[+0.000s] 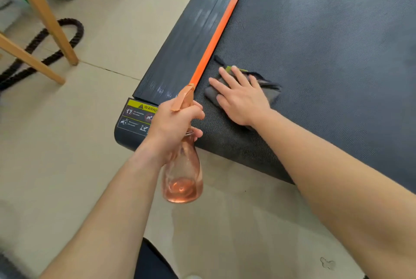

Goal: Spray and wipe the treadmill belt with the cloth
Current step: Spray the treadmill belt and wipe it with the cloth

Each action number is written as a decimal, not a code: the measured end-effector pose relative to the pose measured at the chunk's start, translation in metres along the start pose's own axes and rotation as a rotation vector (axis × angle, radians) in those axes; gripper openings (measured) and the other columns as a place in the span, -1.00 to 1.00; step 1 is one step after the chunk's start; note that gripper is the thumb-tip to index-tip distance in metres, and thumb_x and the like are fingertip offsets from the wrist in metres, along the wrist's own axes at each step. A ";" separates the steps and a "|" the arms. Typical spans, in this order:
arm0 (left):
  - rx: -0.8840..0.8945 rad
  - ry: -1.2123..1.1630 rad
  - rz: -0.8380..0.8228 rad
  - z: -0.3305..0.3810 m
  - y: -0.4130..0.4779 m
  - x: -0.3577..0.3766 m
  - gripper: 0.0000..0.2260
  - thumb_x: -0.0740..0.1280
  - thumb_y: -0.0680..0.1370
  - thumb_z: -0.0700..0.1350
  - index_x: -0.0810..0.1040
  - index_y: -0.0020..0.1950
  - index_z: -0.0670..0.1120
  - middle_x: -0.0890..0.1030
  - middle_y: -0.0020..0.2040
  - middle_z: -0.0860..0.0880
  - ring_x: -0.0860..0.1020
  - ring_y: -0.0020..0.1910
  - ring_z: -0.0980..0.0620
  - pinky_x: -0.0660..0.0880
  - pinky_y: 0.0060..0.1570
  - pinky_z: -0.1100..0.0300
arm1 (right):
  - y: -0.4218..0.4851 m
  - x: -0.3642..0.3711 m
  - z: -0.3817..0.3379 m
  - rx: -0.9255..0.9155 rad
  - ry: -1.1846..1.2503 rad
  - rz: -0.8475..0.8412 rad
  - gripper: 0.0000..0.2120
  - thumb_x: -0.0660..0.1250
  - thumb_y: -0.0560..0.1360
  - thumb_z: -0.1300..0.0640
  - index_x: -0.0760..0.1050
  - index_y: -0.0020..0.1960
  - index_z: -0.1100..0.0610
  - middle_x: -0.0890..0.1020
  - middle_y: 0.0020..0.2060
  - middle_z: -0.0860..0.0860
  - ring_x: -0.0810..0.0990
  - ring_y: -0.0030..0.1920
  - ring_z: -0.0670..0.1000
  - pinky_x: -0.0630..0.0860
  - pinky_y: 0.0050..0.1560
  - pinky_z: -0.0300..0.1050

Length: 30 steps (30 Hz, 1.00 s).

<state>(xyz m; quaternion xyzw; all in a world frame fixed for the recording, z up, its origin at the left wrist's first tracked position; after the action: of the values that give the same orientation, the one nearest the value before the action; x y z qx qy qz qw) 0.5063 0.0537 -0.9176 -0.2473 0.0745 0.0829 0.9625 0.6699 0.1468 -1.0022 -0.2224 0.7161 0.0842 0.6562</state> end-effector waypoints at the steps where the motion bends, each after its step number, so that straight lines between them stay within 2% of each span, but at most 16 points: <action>1: -0.002 -0.004 0.004 0.000 -0.001 -0.001 -0.94 0.41 0.51 -0.28 0.62 -0.05 -0.15 0.57 -0.10 -0.15 0.53 -0.55 -0.01 0.44 -0.40 0.18 | 0.010 -0.001 -0.009 0.056 0.018 0.004 -0.48 -0.07 0.68 -0.14 0.09 0.64 -0.16 0.05 0.67 -0.03 -0.04 0.65 0.12 0.04 0.55 0.30; 3: 0.000 -0.016 0.014 -0.001 -0.002 -0.003 -0.94 0.41 0.52 -0.28 0.62 -0.05 -0.16 0.58 -0.09 -0.15 0.53 -0.55 -0.02 0.44 -0.43 0.21 | 0.011 0.003 -0.025 0.081 0.023 0.025 -0.46 -0.08 0.67 -0.12 0.13 0.64 -0.10 0.09 0.66 0.00 0.01 0.65 0.14 0.05 0.53 0.31; 6: 0.007 -0.023 -0.011 -0.001 -0.001 0.001 -0.92 0.38 0.53 -0.30 0.62 -0.03 -0.17 0.56 -0.13 -0.20 0.50 -0.55 -0.02 0.43 -0.45 0.22 | -0.034 0.015 -0.041 -0.129 -0.035 0.060 -0.41 -0.06 0.60 -0.14 0.25 0.60 -0.05 0.24 0.62 0.02 0.20 0.60 0.15 0.20 0.47 0.32; 8: 0.009 -0.007 -0.058 -0.002 -0.001 0.009 -0.90 0.37 0.53 -0.31 0.62 -0.01 -0.17 0.55 -0.17 -0.20 0.48 -0.53 -0.03 0.43 -0.43 0.20 | -0.070 0.026 -0.037 -0.232 -0.105 0.029 -0.43 0.00 0.61 -0.16 0.25 0.60 -0.08 0.23 0.62 0.01 0.23 0.59 0.16 0.22 0.45 0.35; 11: 0.006 0.047 -0.124 -0.007 -0.001 0.025 -0.86 0.41 0.48 -0.27 0.66 -0.05 -0.05 0.58 -0.22 -0.07 0.50 -0.51 -0.05 0.44 -0.40 0.17 | -0.107 0.033 -0.013 -0.200 -0.168 0.018 -0.43 0.01 0.62 -0.18 0.21 0.61 -0.11 0.22 0.63 0.02 0.22 0.60 0.18 0.24 0.42 0.41; 13: 0.021 0.096 -0.172 -0.009 -0.004 0.039 -0.91 0.43 0.41 -0.19 0.65 -0.20 0.01 0.61 -0.12 0.02 0.55 -0.51 -0.06 0.45 -0.37 0.13 | -0.133 0.031 0.011 -0.077 -0.147 0.002 -0.44 0.00 0.64 -0.19 0.21 0.61 -0.11 0.22 0.63 0.02 0.21 0.60 0.18 0.26 0.42 0.43; 15: 0.036 0.147 -0.237 -0.011 -0.010 0.055 -0.92 0.44 0.40 -0.16 0.65 -0.21 0.03 0.62 -0.01 0.05 0.59 -0.48 -0.06 0.47 -0.31 0.09 | -0.162 0.028 0.041 0.107 -0.098 -0.016 -0.43 -0.03 0.64 -0.22 0.18 0.62 -0.13 0.18 0.64 0.00 0.14 0.62 0.16 0.23 0.44 0.45; 18: 0.037 0.193 -0.332 -0.013 -0.022 0.082 -0.81 0.45 0.44 -0.18 0.63 -0.15 0.14 0.62 -0.07 0.04 0.58 -0.46 -0.06 0.48 -0.27 0.07 | -0.196 0.023 0.085 0.476 0.008 0.011 -0.45 -0.08 0.66 -0.24 0.05 0.64 -0.20 0.04 0.67 -0.06 -0.03 0.65 0.11 0.07 0.52 0.43; 20: 0.036 0.214 -0.385 -0.014 -0.028 0.101 -0.80 0.47 0.42 -0.16 0.63 -0.19 0.18 0.61 -0.07 0.01 0.58 -0.45 -0.07 0.49 -0.24 0.06 | -0.208 0.020 0.110 0.740 0.094 0.038 -0.45 -0.05 0.67 -0.23 -0.01 0.64 -0.22 -0.05 0.67 -0.06 -0.13 0.66 0.10 -0.04 0.55 0.39; 24: 0.058 0.273 -0.478 -0.012 -0.036 0.138 -0.77 0.49 0.44 -0.14 0.64 -0.22 0.23 0.63 -0.06 0.00 0.59 -0.43 -0.09 0.53 -0.17 0.01 | -0.239 0.019 0.144 1.182 0.219 0.109 -0.43 -0.01 0.65 -0.27 0.00 0.63 -0.26 -0.16 0.67 0.01 -0.19 0.64 0.23 -0.08 0.55 0.40; 26: 0.072 0.289 -0.555 -0.007 -0.040 0.154 -0.77 0.48 0.36 -0.05 0.65 -0.26 0.35 0.64 -0.03 -0.11 0.60 -0.41 -0.10 0.54 -0.14 -0.02 | -0.251 0.022 0.144 1.263 0.245 0.106 -0.40 0.01 0.63 -0.31 -0.02 0.63 -0.27 -0.15 0.67 0.04 -0.14 0.61 0.36 -0.04 0.53 0.43; 28: 0.089 0.294 -0.646 -0.006 -0.043 0.169 -0.79 0.49 0.29 0.03 0.64 -0.26 0.40 0.65 0.05 -0.20 0.60 -0.37 -0.13 0.54 -0.13 -0.05 | -0.262 0.028 0.131 1.183 0.156 0.086 -0.36 0.03 0.61 -0.32 -0.05 0.63 -0.24 -0.08 0.67 0.06 -0.04 0.58 0.42 0.05 0.48 0.44; 30: 0.092 0.259 -0.712 -0.003 -0.046 0.183 -0.78 0.48 0.22 0.09 0.66 -0.21 0.41 0.64 0.02 -0.19 0.58 -0.36 -0.15 0.52 -0.15 -0.05 | -0.273 0.035 0.113 1.046 0.051 0.110 -0.37 0.07 0.61 -0.28 0.02 0.64 -0.20 0.05 0.66 0.08 0.09 0.55 0.43 0.16 0.44 0.43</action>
<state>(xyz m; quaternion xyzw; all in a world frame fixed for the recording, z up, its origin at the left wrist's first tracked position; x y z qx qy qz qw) 0.6933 0.0349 -0.9324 -0.2227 0.1086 -0.2920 0.9238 0.8877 -0.0562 -1.0034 0.1709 0.6887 -0.2557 0.6566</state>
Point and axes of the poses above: each hand's wrist, its own y-axis towards the middle knuckle, its own x-axis out of the palm, z = x × y, the point moved 2 cm from there along y, towards the middle knuckle
